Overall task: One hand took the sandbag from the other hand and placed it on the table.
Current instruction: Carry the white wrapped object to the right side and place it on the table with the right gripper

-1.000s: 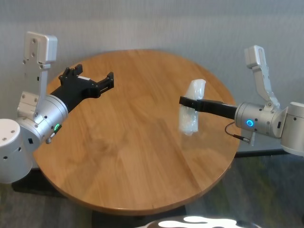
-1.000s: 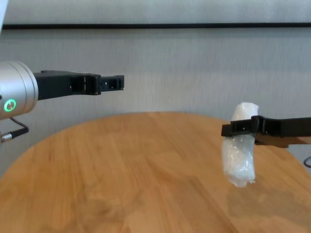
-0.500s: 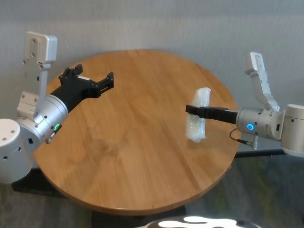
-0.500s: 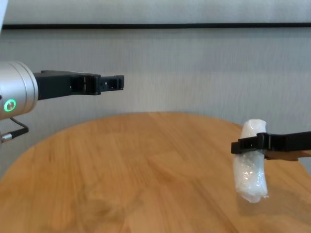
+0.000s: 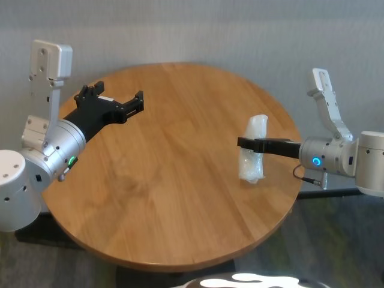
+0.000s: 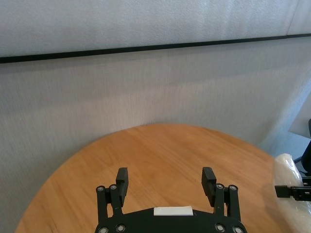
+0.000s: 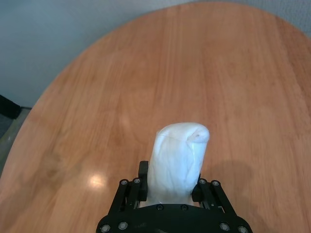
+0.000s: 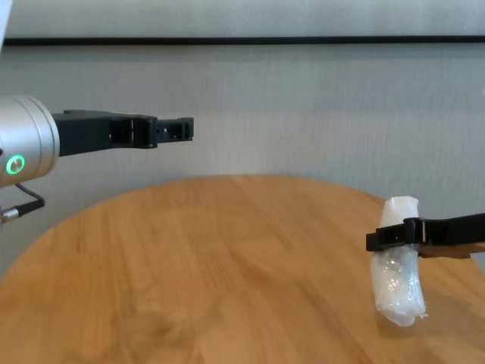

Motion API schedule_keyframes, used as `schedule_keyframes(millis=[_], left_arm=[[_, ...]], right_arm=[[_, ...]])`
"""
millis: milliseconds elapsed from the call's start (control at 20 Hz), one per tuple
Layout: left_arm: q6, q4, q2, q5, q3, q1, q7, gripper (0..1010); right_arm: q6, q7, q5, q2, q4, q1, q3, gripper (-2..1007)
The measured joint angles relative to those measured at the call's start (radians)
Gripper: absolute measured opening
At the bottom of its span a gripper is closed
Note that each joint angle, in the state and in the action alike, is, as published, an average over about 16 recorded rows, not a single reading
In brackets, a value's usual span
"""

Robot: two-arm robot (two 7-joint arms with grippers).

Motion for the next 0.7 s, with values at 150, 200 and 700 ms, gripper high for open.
schedule_keyframes(millis=[150, 200, 700], left_arm=[[0.000, 0.000, 0.000, 0.000, 0.000, 0.000, 0.000, 1000], [0.000, 0.000, 0.000, 0.000, 0.000, 0.000, 0.000, 1000], [0.000, 0.000, 0.000, 0.000, 0.000, 0.000, 0.000, 1000]], right_arm=[[0.004, 0.002, -0.004, -0.001, 0.002, 0.001, 0.000, 473], [0.006, 0.003, -0.005, -0.001, 0.003, 0.002, -0.001, 473], [0.004, 0.002, -0.004, -0.001, 0.003, 0.001, -0.001, 573]])
